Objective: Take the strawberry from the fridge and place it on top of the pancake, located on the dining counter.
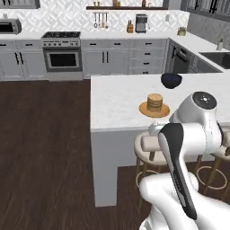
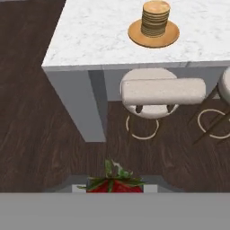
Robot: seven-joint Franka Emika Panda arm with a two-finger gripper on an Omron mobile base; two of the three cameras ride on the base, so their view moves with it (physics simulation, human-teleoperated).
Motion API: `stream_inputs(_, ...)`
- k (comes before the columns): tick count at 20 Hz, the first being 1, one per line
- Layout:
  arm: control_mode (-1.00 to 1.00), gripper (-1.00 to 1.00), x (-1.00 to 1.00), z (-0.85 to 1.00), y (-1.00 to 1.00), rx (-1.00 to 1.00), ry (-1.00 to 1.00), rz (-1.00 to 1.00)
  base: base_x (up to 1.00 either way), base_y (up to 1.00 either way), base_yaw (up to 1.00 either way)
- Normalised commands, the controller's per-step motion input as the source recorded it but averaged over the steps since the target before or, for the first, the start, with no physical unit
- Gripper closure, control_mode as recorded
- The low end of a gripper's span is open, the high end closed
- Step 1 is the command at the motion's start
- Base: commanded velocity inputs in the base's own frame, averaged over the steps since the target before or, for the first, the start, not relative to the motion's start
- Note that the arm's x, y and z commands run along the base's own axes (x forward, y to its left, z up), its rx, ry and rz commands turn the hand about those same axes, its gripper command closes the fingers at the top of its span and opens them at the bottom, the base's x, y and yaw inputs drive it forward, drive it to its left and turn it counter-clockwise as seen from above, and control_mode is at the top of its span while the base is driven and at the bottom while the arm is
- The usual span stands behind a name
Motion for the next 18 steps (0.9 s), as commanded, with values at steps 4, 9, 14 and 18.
stream_inputs(4, 1.00, 1.00, 0.00, 0.00, 0.00, 0.00, 0.00, 0.00, 0.12, -0.92, 0.01)
stream_inputs(9, 1.00, 1.00, 0.00, 0.00, 0.00, 0.00, 0.00, 0.00, 0.66, -0.19, -0.05)
stream_inputs(14, 1.00, 1.00, 0.00, 0.00, 0.00, 0.00, 0.00, 0.00, 0.63, 0.04, -0.11)
stream_inputs(18, 1.00, 1.00, 0.00, 0.00, 0.00, 0.00, 0.00, 0.00, 0.49, 0.00, -0.16)
